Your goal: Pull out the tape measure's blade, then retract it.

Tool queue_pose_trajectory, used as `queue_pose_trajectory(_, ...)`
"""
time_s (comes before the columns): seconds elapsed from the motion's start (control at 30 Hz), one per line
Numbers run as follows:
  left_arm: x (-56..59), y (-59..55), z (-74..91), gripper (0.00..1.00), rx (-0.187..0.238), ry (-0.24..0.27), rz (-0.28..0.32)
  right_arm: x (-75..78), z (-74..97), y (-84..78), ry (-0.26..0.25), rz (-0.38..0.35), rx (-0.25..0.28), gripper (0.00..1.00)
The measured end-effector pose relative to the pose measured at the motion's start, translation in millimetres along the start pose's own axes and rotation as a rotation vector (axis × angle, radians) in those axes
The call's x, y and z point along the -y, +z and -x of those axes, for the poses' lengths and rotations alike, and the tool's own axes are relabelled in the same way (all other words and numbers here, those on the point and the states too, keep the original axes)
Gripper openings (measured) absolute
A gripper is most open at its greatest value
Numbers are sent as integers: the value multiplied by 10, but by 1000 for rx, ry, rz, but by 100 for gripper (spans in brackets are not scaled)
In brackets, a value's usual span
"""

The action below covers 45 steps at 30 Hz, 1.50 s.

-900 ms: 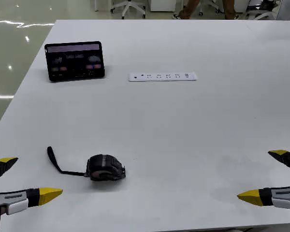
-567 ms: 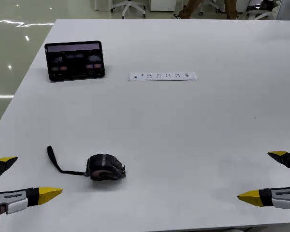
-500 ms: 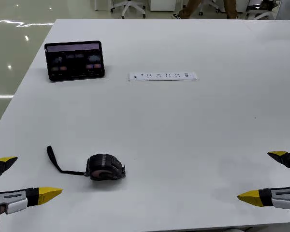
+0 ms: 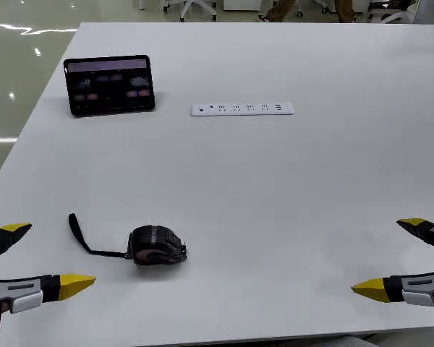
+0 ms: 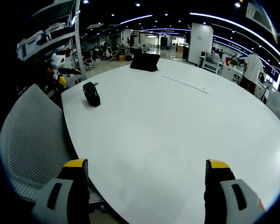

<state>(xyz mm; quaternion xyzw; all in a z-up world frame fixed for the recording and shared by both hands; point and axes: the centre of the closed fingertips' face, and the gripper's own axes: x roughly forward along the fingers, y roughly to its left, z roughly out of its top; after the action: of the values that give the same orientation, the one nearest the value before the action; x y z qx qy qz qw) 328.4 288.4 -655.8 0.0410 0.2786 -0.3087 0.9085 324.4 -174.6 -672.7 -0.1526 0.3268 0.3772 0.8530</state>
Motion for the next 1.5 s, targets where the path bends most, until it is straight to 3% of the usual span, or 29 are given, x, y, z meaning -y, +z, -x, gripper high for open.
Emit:
queue_pose_trajectory(0.17, 32, 45, -124, 100, -42, -36, -52, -92, -145, 81, 72, 59, -10, 98)
queue_pose_trajectory(0.23, 88, 87, -195, 100, -67, -73, -107, -133, -222, 184, 88, 77, 1, 100)
queue_pose_trajectory(0.27, 119, 98, -254, 100, -88, -91, -183, -168, -274, 246, 113, 85, 9, 100)
queue_pose_trajectory(0.3, 139, 68, -291, 100, -120, -104, -226, -187, -311, 290, 124, 86, 18, 100)
queue_pose_trajectory(0.33, 147, -15, -351, 100, -189, -121, -283, -228, -367, 341, 149, 91, 21, 100)
queue_pose_trajectory(0.43, 237, -163, -472, 99, -331, -188, -316, -332, -505, 418, 205, 129, 14, 100)
queue_pose_trajectory(0.47, 273, -155, -503, 99, -347, -208, -329, -377, -542, 464, 226, 146, 29, 100)
queue_pose_trajectory(0.53, 378, -60, -586, 99, -350, -250, -352, -446, -639, 543, 251, 174, 43, 100)
queue_pose_trajectory(0.6, 431, 58, -675, 99, -334, -262, -360, -520, -753, 554, 285, 216, 16, 100)
queue_pose_trajectory(0.73, 559, 125, -798, 99, -364, -315, -384, -694, -956, 660, 334, 230, 8, 100)
queue_pose_trajectory(0.77, 644, 137, -823, 98, -369, -347, -406, -742, -1033, 679, 342, 249, -6, 100)
queue_pose_trajectory(0.83, 726, 125, -869, 92, -380, -398, -498, -803, -1168, 699, 356, 276, -16, 100)
queue_pose_trajectory(0.87, 740, 103, -899, 90, -394, -401, -506, -820, -1222, 726, 360, 284, -11, 100)
queue_pose_trajectory(1.0, 802, -100, -948, 83, -512, -460, -563, -875, -1459, 875, 370, 290, -1, 100)
queue_pose_trajectory(1.27, 818, -156, -1152, 80, -540, -476, -613, -1100, -1796, 1119, 414, 304, 5, 100)
queue_pose_trajectory(1.37, 825, -178, -1177, 67, -565, -484, -610, -1228, -1898, 1137, 441, 338, -13, 100)
queue_pose_trajectory(1.5, 803, -218, -1199, 52, -576, -483, -656, -1410, -2013, 1158, 476, 379, -27, 100)
